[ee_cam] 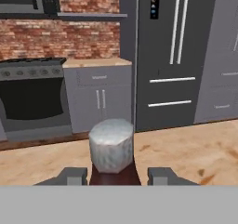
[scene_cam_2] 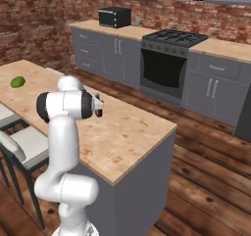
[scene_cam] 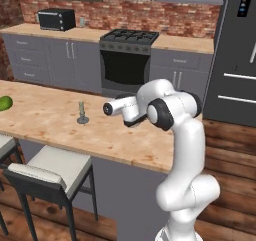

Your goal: Move the ketchup and ketchup from the cabinet to the dining counter.

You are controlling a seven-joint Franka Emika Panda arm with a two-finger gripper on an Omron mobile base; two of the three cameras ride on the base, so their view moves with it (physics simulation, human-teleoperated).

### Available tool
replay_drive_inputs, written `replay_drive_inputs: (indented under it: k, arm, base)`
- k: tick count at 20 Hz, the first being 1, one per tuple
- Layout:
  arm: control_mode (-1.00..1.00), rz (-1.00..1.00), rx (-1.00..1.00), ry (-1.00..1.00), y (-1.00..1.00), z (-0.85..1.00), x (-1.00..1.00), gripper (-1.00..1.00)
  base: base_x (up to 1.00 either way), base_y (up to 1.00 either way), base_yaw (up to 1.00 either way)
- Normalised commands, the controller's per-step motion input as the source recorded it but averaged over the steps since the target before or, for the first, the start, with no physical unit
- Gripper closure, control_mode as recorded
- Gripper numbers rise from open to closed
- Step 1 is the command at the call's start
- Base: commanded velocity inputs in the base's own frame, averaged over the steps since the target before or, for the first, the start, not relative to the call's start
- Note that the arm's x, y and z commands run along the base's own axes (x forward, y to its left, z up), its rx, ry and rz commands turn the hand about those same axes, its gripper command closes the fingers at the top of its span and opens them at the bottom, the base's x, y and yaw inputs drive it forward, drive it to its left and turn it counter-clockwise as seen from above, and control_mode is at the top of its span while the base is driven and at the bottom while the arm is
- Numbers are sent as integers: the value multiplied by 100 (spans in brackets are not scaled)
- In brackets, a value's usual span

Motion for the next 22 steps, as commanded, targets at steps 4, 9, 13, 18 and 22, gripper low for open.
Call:
replay_drive_inputs:
  k: [4,9,13,18,22]
  arm:
    - [-100,0,-1,0,0,-49,19,100]
    - [-100,0,-1,0,0,-51,19,100]
    - [-100,0,0,0,0,-51,8,100]
    - [-100,0,-2,-5,0,-55,-22,-100]
    - [-100,0,0,-10,-6,-39,-40,-100]
  base:
    - [0,0,0]
    - [0,0,0]
    - [0,0,0]
    - [0,0,0]
    - [0,0,0]
